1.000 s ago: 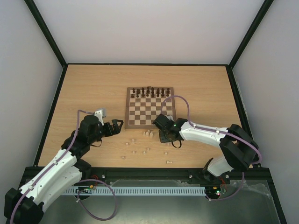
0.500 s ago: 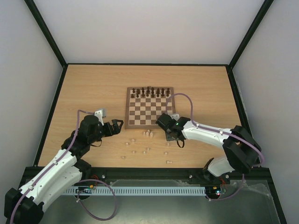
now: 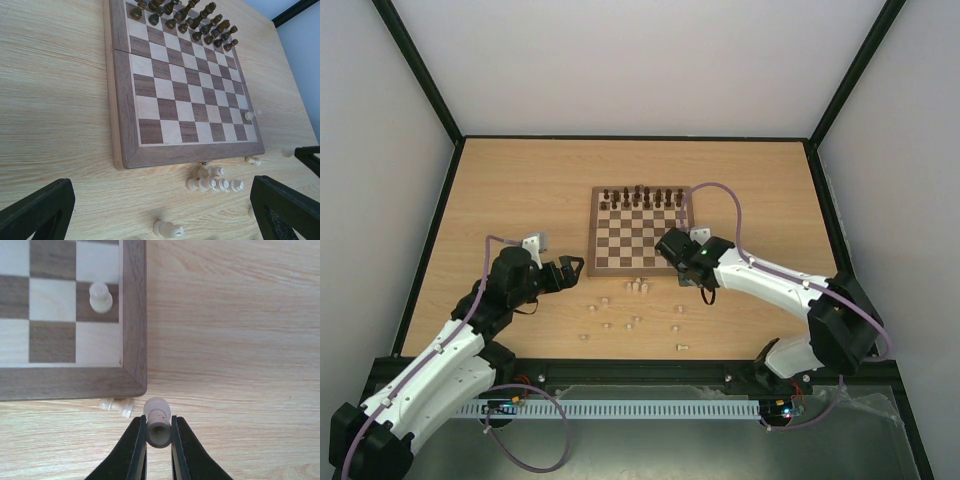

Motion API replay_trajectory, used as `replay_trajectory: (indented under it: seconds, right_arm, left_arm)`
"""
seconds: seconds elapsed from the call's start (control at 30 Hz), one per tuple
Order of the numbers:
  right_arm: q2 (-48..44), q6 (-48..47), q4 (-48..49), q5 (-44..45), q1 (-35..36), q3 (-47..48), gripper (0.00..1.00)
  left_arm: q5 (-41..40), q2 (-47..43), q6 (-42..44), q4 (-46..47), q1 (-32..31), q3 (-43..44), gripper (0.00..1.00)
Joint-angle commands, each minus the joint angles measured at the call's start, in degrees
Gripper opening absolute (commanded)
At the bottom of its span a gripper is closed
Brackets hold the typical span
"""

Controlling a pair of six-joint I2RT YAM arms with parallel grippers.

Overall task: Set up the chess pieces on the board
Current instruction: Place the chess piece on the chessboard.

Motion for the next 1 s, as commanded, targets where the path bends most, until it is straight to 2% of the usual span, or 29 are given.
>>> replay_trajectory:
  seconds: [0.0, 0.43, 0.63, 0.97]
  right_arm:
    - [-2.57, -1.4, -4.57, 2.1, -1.03, 2.7, 0.07]
    - [0.77, -10.75, 5.15, -14.44, -9.71, 3.26, 0.08]
    - [5.35, -12.34, 6.31, -17.5, -10.0, 5.62, 0.08]
    - [8.7, -13.39, 7.17, -17.86, -10.22, 7.27, 0.1]
  left_arm:
    - [-0.21, -0.44, 0.2, -0.91, -0.2, 0.47, 0.99]
    - [-0.28, -0.51, 0.2, -0.84, -0.24, 0.47, 0.99]
    - [-0.46, -0.61, 0.18, -0.9, -0.24, 0.39, 0.99]
    - [-0.73, -0.8, 0.07, -1.0, -0.24, 0.46, 0.99]
